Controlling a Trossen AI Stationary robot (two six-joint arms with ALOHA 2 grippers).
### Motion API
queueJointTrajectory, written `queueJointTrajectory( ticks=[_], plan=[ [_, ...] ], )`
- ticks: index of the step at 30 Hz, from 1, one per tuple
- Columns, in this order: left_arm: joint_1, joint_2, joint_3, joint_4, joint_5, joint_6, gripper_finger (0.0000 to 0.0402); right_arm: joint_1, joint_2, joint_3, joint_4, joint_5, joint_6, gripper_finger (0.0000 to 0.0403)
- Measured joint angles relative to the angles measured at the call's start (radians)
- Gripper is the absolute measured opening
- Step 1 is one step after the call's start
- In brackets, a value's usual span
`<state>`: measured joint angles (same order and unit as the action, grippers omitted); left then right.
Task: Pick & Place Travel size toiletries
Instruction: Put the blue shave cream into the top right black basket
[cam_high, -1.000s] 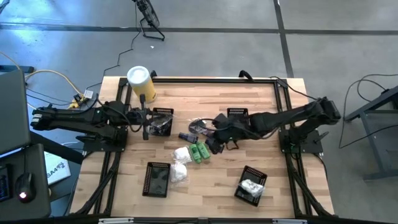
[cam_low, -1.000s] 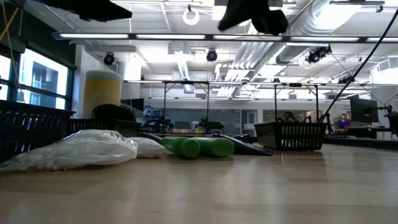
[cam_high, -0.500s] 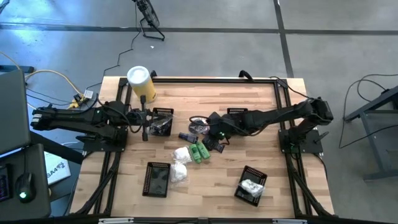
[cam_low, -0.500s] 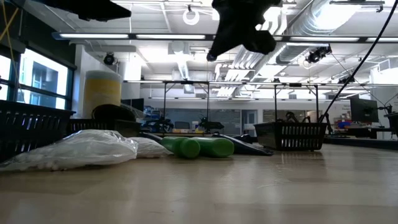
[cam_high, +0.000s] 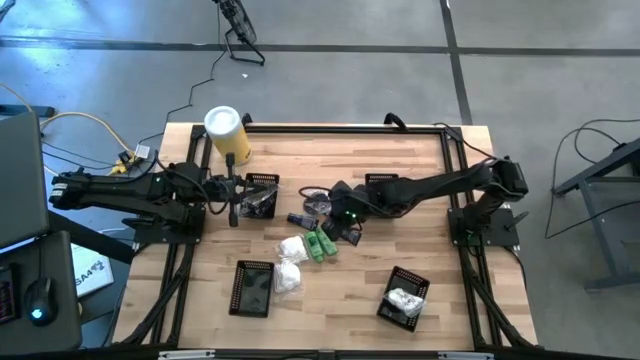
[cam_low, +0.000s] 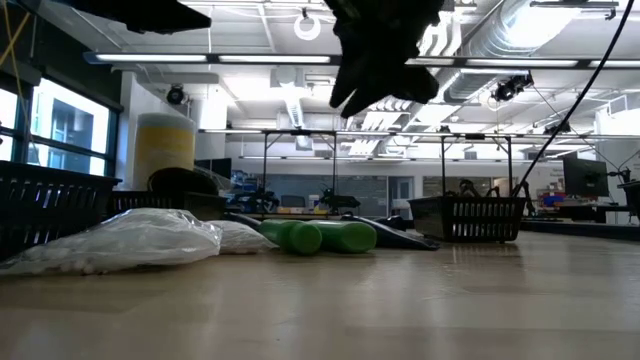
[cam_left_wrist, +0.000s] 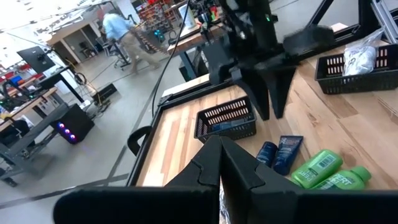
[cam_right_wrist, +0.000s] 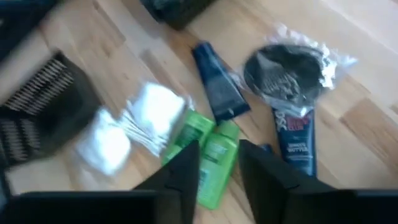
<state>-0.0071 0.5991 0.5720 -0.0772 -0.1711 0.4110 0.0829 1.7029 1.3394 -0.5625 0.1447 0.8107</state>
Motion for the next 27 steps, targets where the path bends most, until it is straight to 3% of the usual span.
queueJointTrajectory(
  ticks=[4, 7, 14, 27],
  plan=[
    [0.0, 0.0, 0.0, 0.0, 0.0, 0.0, 0.0, -0.009, 0.025, 0.0, 0.012, 0.003, -0.025, 0.0159],
    [0.0, 0.0, 0.0, -0.001, 0.0, 0.0, 0.0, -0.019, 0.047, -0.001, -0.009, 0.006, -0.026, 0.0178],
    [0.0, 0.001, 0.0, -0.001, -0.001, 0.002, 0.0, -0.026, 0.115, -0.001, -0.048, -0.071, -0.054, 0.017],
    [0.0, 0.001, 0.001, -0.023, -0.001, -0.027, 0.0, -0.011, 0.227, -0.001, -0.03, -0.085, -0.189, 0.017]
  ],
)
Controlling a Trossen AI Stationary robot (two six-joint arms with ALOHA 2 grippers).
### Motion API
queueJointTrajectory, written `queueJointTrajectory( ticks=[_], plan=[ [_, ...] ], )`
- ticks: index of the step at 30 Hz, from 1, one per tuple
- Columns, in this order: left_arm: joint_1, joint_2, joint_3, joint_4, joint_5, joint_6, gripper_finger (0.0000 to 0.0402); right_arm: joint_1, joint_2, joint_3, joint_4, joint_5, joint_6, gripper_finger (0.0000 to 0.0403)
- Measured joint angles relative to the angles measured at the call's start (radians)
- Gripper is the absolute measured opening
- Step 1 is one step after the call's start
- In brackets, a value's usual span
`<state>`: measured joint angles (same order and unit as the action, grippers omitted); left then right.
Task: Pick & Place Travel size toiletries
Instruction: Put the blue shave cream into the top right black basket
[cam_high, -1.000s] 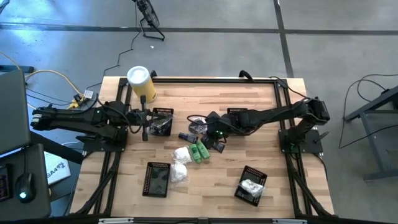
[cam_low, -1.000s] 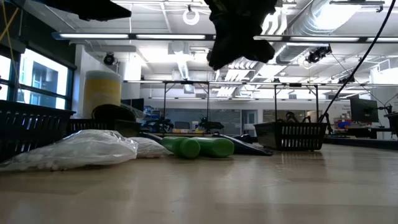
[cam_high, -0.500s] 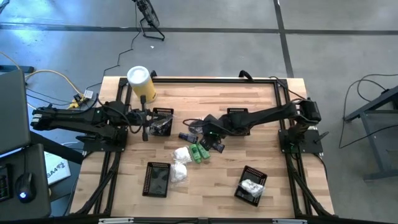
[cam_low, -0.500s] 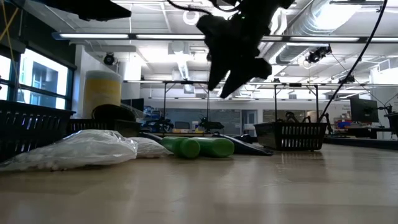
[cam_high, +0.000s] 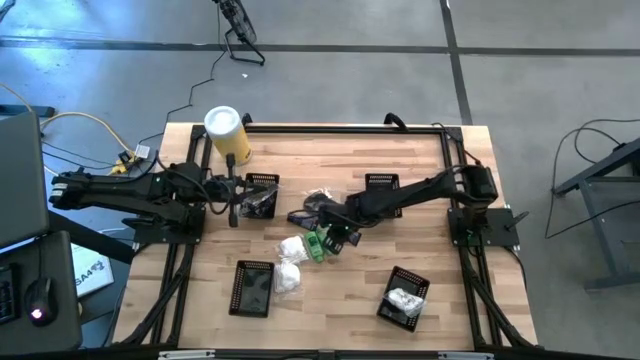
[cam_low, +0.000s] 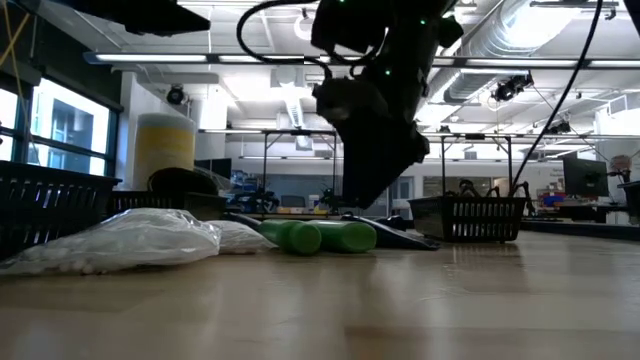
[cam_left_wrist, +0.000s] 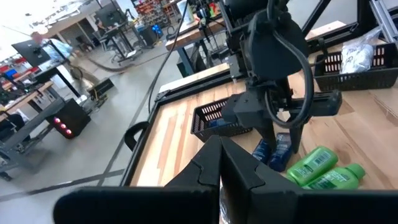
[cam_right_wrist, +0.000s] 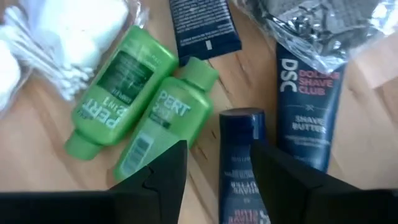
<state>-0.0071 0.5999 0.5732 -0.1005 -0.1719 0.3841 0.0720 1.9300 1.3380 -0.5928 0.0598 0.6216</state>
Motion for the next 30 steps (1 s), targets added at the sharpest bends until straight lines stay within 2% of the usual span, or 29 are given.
queueJointTrajectory(
  ticks=[4, 9, 21, 26, 30],
  plan=[
    [0.0, 0.0, 0.0, -0.01, 0.0, -0.022, 0.0, 0.0, 0.015, 0.0, 0.005, 0.043, -0.05, 0.0178],
    [0.0, 0.0, 0.0, -0.012, 0.0, -0.025, 0.0, -0.003, 0.024, 0.0, 0.015, -0.007, -0.098, 0.0181],
    [0.0, 0.0, 0.0, -0.014, 0.0, -0.026, 0.0, -0.015, 0.042, 0.001, 0.026, -0.01, -0.129, 0.0181],
    [0.0, 0.0, 0.0, -0.016, 0.0, -0.026, 0.0, -0.015, 0.074, 0.001, 0.022, -0.059, -0.143, 0.0181],
    [0.0, 0.0, 0.0, -0.03, 0.002, -0.031, 0.0, -0.012, 0.093, 0.001, 0.026, -0.056, -0.151, 0.0181]
  ],
)
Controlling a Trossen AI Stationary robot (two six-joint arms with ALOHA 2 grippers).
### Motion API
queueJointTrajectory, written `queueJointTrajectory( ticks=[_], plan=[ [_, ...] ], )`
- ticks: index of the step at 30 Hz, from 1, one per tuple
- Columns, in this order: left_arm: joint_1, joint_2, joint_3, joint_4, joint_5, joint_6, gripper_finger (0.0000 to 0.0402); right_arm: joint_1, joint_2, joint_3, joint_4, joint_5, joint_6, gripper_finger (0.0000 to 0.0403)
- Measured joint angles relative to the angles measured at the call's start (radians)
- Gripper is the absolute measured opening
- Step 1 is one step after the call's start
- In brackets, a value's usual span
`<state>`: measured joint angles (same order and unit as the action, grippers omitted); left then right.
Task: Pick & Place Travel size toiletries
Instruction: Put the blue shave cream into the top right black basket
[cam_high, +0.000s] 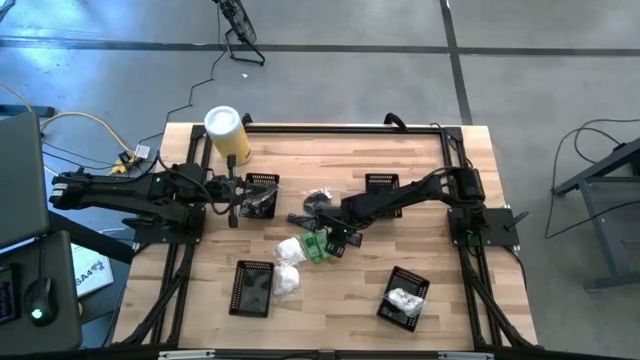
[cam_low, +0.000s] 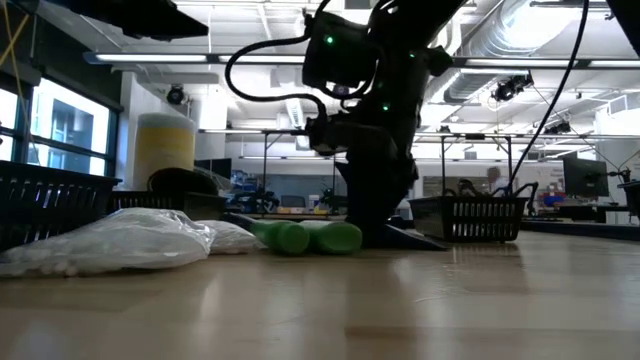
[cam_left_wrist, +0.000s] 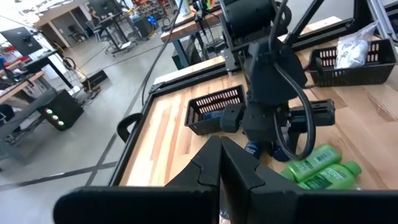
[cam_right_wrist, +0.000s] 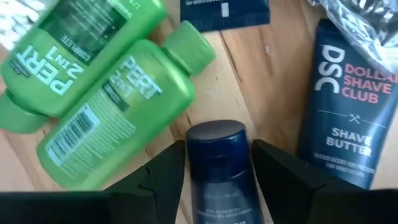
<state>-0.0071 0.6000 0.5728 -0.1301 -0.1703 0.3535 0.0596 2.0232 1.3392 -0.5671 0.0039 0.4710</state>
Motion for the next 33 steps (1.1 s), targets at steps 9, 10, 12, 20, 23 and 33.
queueJointTrajectory(
  ticks=[9, 10, 12, 20, 23, 33],
  plan=[
    [0.0, 0.0, 0.0, -0.005, 0.003, -0.018, 0.0, -0.001, 0.0, -0.001, 0.015, 0.0, 0.001, 0.0159],
    [0.0, 0.0, 0.0, -0.005, 0.003, -0.018, 0.0, -0.001, 0.0, -0.001, 0.017, -0.003, 0.001, 0.0152],
    [0.0, 0.0, 0.0, -0.007, 0.003, -0.018, 0.0, -0.001, 0.0, -0.001, 0.019, -0.004, 0.002, 0.0137],
    [0.0, 0.0, 0.0, -0.008, 0.003, -0.018, 0.0, -0.001, 0.0, -0.001, 0.019, -0.003, 0.009, 0.0145],
    [0.0, 0.0, 0.0, -0.008, 0.003, -0.018, 0.0, -0.001, -0.006, -0.001, 0.014, -0.004, 0.02, 0.0152],
    [0.0, 0.0, -0.001, -0.012, 0.003, -0.019, 0.0, -0.001, -0.13, -0.002, -0.059, 0.082, 0.018, 0.0125]
  ],
)
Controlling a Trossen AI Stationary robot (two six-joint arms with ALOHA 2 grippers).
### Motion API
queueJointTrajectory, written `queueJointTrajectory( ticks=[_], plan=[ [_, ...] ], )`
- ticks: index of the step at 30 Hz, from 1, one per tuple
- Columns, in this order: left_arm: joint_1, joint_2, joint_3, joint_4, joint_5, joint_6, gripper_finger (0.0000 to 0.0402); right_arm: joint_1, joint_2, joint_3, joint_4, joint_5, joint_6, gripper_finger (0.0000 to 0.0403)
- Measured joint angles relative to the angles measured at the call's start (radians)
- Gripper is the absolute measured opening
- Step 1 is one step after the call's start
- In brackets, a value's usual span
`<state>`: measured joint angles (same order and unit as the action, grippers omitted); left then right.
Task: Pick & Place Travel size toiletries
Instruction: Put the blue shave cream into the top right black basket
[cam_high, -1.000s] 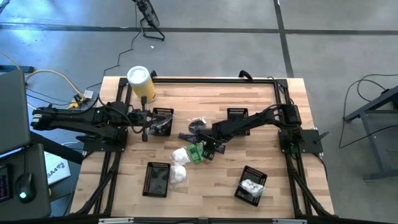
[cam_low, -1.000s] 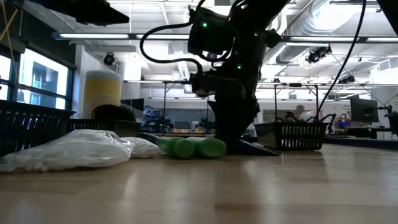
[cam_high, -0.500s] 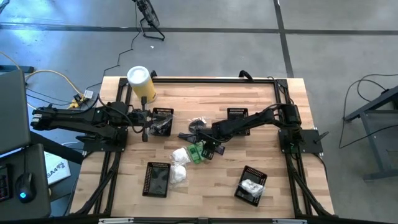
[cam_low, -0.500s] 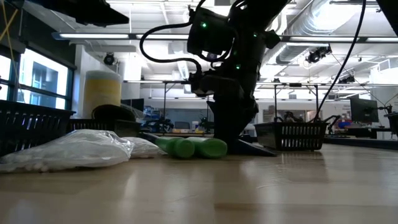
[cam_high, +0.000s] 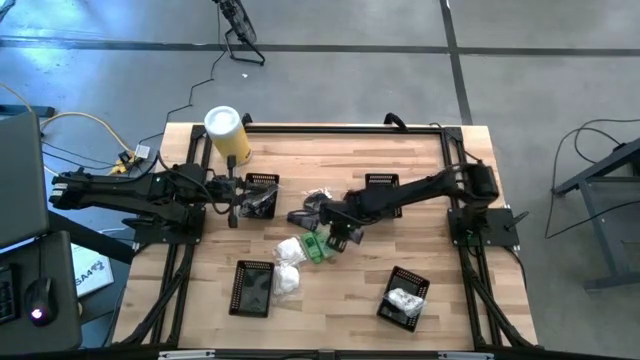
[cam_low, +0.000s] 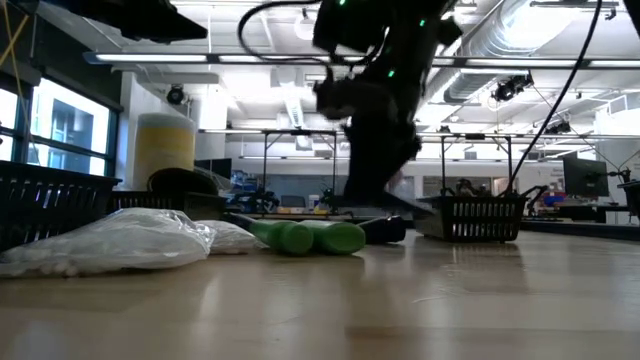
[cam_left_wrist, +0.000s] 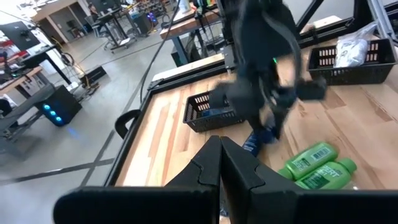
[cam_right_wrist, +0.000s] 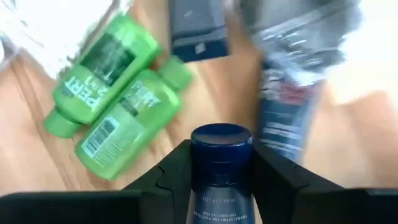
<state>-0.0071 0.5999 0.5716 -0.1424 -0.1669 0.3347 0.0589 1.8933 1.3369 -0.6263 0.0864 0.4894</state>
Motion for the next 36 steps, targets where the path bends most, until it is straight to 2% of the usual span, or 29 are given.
queueJointTrajectory(
  ticks=[4, 12, 17, 22, 27, 32, 36],
  plan=[
    [0.0, 0.0, 0.0, -0.011, 0.0, 0.0, 0.0, -0.002, -0.095, 0.002, -0.073, 0.091, 0.004, 0.0146],
    [0.0, 0.0, 0.0, -0.019, 0.0, 0.0, 0.0, -0.037, -0.275, 0.001, -0.237, 0.237, 0.041, 0.0123],
    [0.0, 0.0, 0.0, -0.018, 0.0, 0.0, 0.0, -0.09, -0.334, 0.001, -0.294, 0.299, 0.042, 0.014],
    [0.0, 0.0, 0.0, -0.018, 0.0, 0.0, 0.0, -0.159, -0.351, 0.001, -0.375, 0.305, 0.06, 0.0135],
    [0.0, 0.0, 0.0, -0.019, 0.0, 0.0, 0.0, -0.219, -0.351, -0.011, -0.376, 0.282, 0.058, 0.0125],
    [0.0, 0.0, 0.0, -0.022, 0.0, 0.0, 0.0, -0.258, -0.351, -0.093, -0.353, 0.264, 0.105, 0.014],
    [0.0, 0.0, 0.0, -0.039, 0.0, 0.0, 0.0, -0.272, -0.351, -0.188, -0.28, 0.22, 0.117, 0.0134]
  ],
)
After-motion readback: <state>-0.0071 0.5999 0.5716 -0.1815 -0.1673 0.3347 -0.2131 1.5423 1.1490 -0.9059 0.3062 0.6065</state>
